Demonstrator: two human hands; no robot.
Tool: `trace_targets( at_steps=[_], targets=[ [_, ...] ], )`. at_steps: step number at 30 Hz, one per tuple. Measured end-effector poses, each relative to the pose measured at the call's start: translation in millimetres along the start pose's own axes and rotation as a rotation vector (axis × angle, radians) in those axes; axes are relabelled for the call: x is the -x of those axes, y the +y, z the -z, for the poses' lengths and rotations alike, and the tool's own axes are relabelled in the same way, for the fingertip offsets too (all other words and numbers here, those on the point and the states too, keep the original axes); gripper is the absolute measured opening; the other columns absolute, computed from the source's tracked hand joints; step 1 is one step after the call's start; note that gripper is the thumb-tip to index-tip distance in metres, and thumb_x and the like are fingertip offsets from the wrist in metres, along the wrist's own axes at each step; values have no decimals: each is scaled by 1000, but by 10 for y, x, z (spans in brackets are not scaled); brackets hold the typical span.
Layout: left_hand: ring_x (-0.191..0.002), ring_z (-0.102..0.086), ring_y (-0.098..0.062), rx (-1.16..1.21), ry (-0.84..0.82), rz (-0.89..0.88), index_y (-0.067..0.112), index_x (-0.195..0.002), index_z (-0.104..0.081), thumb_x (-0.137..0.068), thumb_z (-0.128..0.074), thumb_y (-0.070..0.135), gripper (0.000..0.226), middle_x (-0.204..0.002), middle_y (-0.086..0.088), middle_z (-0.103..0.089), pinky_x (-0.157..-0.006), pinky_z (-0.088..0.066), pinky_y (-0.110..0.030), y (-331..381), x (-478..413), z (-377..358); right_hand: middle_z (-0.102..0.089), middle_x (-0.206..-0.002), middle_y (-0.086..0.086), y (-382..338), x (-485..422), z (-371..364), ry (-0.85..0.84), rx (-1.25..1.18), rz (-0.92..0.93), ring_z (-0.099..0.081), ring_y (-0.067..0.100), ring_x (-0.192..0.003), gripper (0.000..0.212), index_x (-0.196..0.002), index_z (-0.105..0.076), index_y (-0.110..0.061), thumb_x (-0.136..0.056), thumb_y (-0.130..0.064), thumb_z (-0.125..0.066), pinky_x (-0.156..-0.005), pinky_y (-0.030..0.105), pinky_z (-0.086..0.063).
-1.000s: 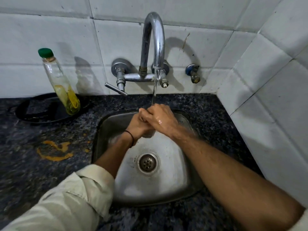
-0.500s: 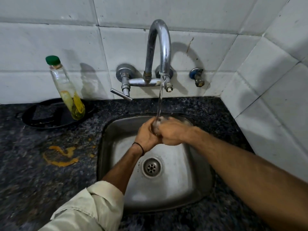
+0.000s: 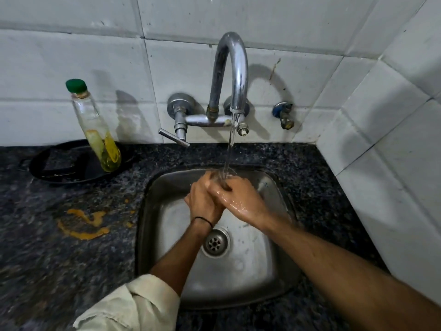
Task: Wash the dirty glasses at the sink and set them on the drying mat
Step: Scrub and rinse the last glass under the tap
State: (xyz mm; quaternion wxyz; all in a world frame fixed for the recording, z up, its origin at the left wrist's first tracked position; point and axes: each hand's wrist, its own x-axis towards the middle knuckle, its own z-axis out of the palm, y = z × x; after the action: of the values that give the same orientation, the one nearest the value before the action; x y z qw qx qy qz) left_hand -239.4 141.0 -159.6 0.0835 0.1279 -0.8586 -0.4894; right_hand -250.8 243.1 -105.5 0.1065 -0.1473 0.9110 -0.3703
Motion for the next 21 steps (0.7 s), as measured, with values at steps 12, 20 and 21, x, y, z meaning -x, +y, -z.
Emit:
trace_targets(
  at_steps=[12,20,21],
  targets=[
    [-98,-69,-17,356,-825,-61,8,-101,-70,-74,-78,0,29,-100,-7,-73,-91,-53,-29,-115,-215,434,-57,-57,-7,34,-126,214,-261,164,195,-52,1,-49,43,-58,-56,-26,-99,-39,-54,-51,13,-37],
    [-101,-63,-24,-984,-614,-67,23,-112,-62,-68,-82,36,50,-105,-3,-65,-85,-49,-39,342,-247,287,-69,-76,6,80,-78,-539,393,-1188,-839,-61,20,-69,19,-81,-70,-11,-91,-24,-61,-63,30,-47],
    [-105,-62,-25,-1075,-650,-88,22,-114,-63,-70,-81,36,50,-109,-3,-65,-86,-48,-38,375,-252,257,-67,-75,8,104,-81,-609,383,-1265,-921,-60,21,-66,20,-81,-67,-10,-92,-25,-61,-62,30,-47]
  ],
)
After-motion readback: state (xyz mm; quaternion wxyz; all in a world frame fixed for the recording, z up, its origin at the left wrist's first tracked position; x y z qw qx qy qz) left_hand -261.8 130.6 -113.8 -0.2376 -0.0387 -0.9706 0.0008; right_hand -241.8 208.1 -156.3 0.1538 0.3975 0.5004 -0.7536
